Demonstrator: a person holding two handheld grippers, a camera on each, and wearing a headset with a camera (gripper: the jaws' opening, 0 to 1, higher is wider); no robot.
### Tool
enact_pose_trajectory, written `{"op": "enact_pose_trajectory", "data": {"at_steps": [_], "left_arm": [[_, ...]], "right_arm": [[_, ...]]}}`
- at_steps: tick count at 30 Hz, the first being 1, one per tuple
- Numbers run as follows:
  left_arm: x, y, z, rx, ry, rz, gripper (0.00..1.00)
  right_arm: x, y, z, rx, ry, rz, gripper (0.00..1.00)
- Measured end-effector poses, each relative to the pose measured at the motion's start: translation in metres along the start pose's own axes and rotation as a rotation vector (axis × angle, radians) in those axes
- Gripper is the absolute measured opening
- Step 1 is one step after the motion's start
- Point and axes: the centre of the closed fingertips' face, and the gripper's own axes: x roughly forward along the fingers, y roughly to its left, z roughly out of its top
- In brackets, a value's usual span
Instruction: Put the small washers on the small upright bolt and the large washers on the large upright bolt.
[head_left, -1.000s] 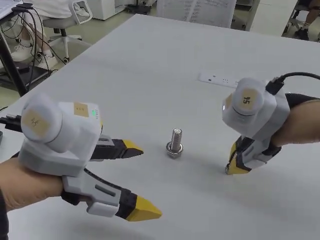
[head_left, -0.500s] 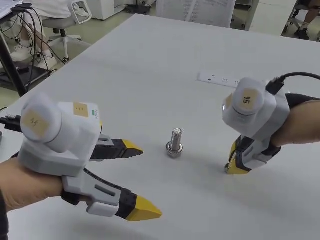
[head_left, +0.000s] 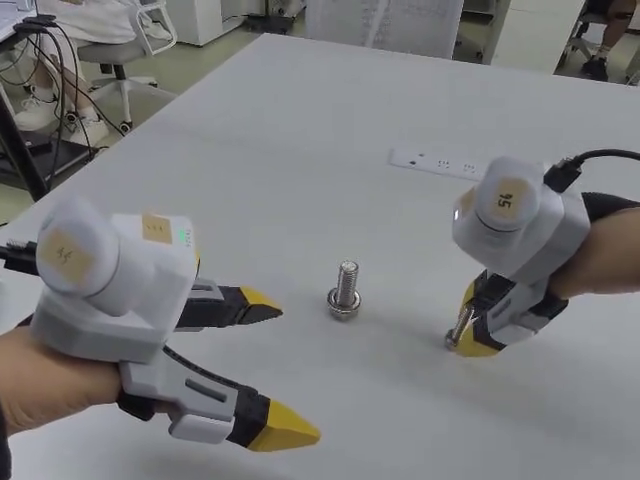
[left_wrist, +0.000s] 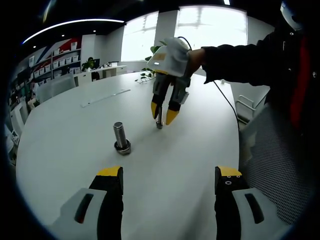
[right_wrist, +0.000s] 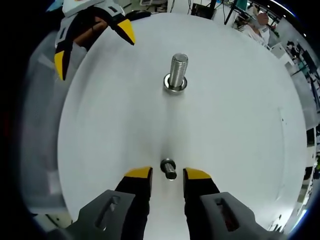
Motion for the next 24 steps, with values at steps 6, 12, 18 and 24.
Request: {"op": "enact_pose_trajectory", "data": {"at_steps": [6, 12, 18, 24], "left_arm": [[0.0, -0.001, 0.0, 0.004, 0.002, -0.003, 0.74], [-0.001, -0.001, 0.001, 0.006, 0.002, -0.003, 0.74], [-0.001, -0.002, 0.001, 0.006, 0.001, -0.005, 0.74], [-0.002, 0.0, 0.001, 0.003, -0.001, -0.003, 0.75]], "right_arm": [[-0.002, 0.004, 0.0, 0.042, -0.043, 0.001, 0.35], [-0.003, 0.009, -0.003, 0.078, -0.081, -0.005, 0.43], [-0.004, 0.015, -0.002, 0.116, -0.131, -0.006, 0.54], [-0.005, 0.017, -0.002, 0.142, -0.169, -0.02, 0.64]]}}
